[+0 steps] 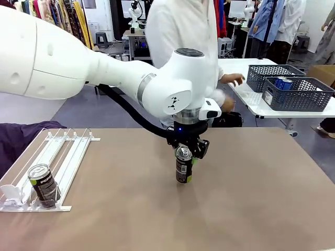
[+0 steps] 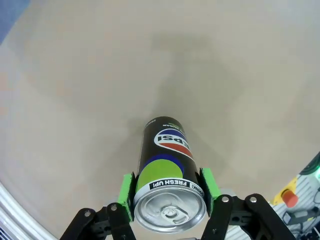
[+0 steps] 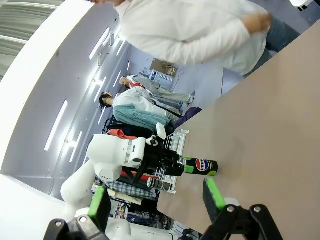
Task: Retrieve and store the cans from the dispenser.
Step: Pick up one can from the Automatic Can Dispenser and place it in the middle of the table.
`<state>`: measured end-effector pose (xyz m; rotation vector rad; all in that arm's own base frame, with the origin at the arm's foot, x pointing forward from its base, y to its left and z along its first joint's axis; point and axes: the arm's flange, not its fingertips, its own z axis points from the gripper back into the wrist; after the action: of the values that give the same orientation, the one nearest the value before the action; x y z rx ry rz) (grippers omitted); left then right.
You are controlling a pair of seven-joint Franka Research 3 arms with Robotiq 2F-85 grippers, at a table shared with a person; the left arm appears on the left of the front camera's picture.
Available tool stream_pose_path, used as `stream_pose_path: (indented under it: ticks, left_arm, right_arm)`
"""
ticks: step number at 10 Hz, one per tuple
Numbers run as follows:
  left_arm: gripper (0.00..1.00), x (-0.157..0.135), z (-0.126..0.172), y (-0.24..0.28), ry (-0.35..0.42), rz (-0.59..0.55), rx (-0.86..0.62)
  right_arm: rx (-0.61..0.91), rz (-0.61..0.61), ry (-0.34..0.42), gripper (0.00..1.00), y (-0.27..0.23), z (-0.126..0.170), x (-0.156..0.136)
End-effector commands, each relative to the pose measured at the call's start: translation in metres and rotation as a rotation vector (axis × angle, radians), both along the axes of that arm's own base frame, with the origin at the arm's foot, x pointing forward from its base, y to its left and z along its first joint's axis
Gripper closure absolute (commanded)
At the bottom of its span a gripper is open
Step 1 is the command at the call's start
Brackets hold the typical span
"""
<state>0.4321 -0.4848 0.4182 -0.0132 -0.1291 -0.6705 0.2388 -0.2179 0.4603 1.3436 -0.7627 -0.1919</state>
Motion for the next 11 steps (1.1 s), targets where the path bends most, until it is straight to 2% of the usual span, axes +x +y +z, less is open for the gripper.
stream_pose_path:
  ticks: [1, 3, 4, 5, 6, 9, 11]
  left_arm:
    - [1.00, 0.005, 0.014, 0.002, 0.000, 0.012, 0.018]
    - [1.00, 0.004, 0.009, 0.004, 0.022, 0.003, 0.033]
    - [0.73, 0.005, 0.010, 0.004, 0.031, 0.004, 0.030]
    - [0.16, 0.005, 0.010, 0.004, 0.024, 0.002, 0.031]
    - [0.00, 0.005, 0.010, 0.004, 0.026, 0.003, 0.027]
    - [0.00, 0.004, 0.028, 0.016, 0.023, 0.027, -0.034]
    - [0.00, -0.010, 0.076, 0.049, 0.021, 0.033, -0.128]
  right_arm:
    - [0.012, -0.010, -0.030, 0.00, 0.001, 0.004, 0.003]
    - [0.012, -0.010, -0.030, 0.00, 0.001, 0.004, 0.003]
    - [0.012, -0.010, -0.030, 0.00, 0.001, 0.004, 0.003]
    - [0.012, -0.010, -0.030, 0.00, 0.001, 0.004, 0.003]
    - [0.012, -0.010, -0.030, 0.00, 0.001, 0.004, 0.003]
    - [0.012, -0.010, -0.030, 0.00, 0.001, 0.004, 0.003]
    - [0.012, -0.010, -0.030, 0.00, 0.001, 0.004, 0.003]
